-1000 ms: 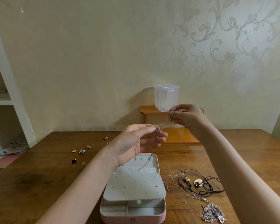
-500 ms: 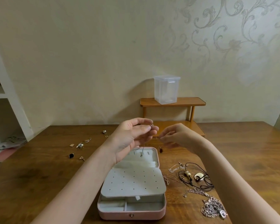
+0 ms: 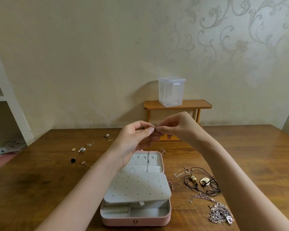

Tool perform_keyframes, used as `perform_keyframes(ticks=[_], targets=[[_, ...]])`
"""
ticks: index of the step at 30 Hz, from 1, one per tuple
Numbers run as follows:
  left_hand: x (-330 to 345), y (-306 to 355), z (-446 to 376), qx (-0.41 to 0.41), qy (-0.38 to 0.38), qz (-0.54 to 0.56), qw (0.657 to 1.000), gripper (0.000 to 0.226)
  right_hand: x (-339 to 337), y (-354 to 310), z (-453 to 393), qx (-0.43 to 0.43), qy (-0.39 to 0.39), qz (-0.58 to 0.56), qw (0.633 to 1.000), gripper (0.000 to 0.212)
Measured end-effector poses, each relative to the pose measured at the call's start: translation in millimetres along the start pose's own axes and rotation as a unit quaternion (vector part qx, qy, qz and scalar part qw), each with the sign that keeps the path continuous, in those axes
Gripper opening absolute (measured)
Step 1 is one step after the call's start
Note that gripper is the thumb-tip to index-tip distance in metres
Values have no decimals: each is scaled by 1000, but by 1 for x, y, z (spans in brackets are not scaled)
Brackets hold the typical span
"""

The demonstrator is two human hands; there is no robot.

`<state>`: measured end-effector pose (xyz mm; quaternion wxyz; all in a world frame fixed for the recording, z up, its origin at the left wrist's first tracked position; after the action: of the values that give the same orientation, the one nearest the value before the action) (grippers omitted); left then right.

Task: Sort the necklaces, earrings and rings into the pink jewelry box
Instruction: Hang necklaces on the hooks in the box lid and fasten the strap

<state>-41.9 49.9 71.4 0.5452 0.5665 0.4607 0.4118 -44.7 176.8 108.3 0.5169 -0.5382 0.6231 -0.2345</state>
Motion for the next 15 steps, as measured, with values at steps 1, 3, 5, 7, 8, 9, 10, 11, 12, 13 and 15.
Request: perform_keyframes(ticks=[1, 3, 5, 7, 8, 9, 10, 11, 12, 13, 15], targets=[[0, 0, 0, 1, 5, -5, 1000, 6, 1, 0, -1, -5, 0, 3, 1000, 7], [-1, 1, 0, 5, 18, -25, 1000, 5, 1, 0, -1, -14, 3, 6, 1000, 8], [-3, 4, 1, 20, 38, -77, 996, 6, 2, 1, 0, -14, 2, 3, 1000, 6], [-6, 11, 2, 56, 57, -156, 984, 6, 3, 1, 2, -6, -11, -7, 1000, 5], [-7, 16, 4, 81, 63, -199, 975, 7, 4, 2, 2, 1, -24, -14, 1000, 6], [-7, 21, 5, 106, 64, -241, 963, 7, 5, 3, 3, 10, -41, -21, 999, 7], [-7, 26, 7, 130, 61, -278, 950, 7, 6, 4, 3, 22, -61, -31, 997, 8], [-6, 31, 8, 151, 53, -310, 937, 7, 7, 6, 3, 36, -82, -44, 995, 8], [-5, 35, 10, 171, 44, -342, 923, 8, 7, 8, 3, 53, -104, -61, 991, 9], [-3, 39, 12, 191, 35, -373, 908, 9, 9, 10, 3, 72, -126, -80, 986, 9], [0, 44, 15, 225, 14, -419, 880, 10, 12, 14, 3, 105, -169, -113, 974, 11]])
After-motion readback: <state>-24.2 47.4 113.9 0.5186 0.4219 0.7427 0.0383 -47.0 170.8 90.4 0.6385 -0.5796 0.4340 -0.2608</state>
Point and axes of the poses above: each hand's wrist, its own z-axis away from the middle knuckle, its own x-axis out of the palm, y = z × x, the point moved 7 cm from there along -z, towards the middle knuckle, and after that the axes turned 8 degrees about -z, right-handed, at the moved point
